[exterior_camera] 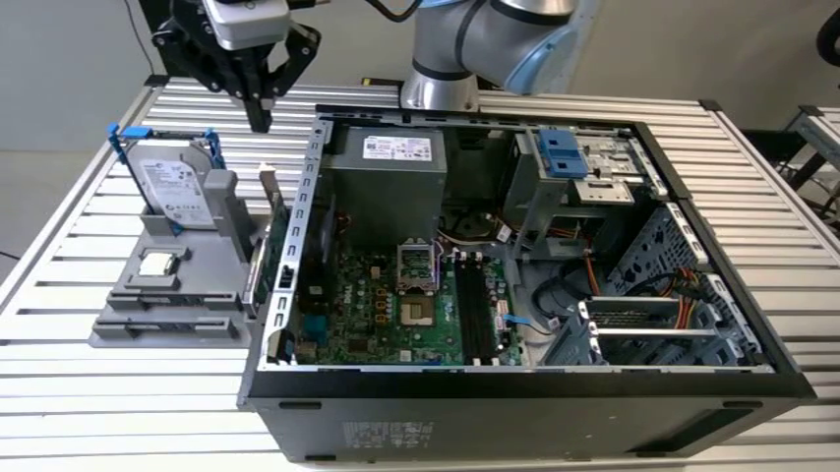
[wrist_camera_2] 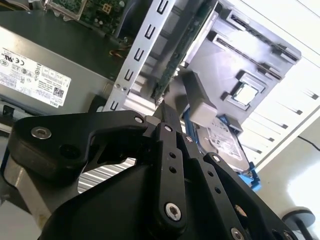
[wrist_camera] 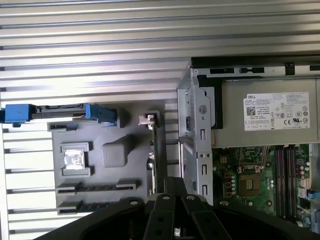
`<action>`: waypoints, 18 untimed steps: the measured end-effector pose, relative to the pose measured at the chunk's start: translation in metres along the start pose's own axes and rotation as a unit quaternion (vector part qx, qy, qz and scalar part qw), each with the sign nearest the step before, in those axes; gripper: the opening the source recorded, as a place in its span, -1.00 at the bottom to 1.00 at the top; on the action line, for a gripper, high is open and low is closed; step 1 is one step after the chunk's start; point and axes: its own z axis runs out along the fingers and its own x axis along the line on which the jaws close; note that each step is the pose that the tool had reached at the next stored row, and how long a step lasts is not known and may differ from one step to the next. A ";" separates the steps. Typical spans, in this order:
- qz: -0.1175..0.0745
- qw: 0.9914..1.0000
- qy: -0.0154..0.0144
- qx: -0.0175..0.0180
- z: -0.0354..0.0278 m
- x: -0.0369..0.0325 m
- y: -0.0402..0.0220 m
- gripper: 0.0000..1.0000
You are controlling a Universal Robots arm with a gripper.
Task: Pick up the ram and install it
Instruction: 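Reach for the ram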
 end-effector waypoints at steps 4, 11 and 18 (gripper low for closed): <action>0.000 1.000 0.000 0.000 -0.0002 0.0094 -0.0006 -1.00; 0.000 1.000 0.000 0.000 -0.0007 0.0298 -0.0021 -1.00; 0.000 1.000 0.000 0.000 -0.0011 0.0513 -0.0036 -1.00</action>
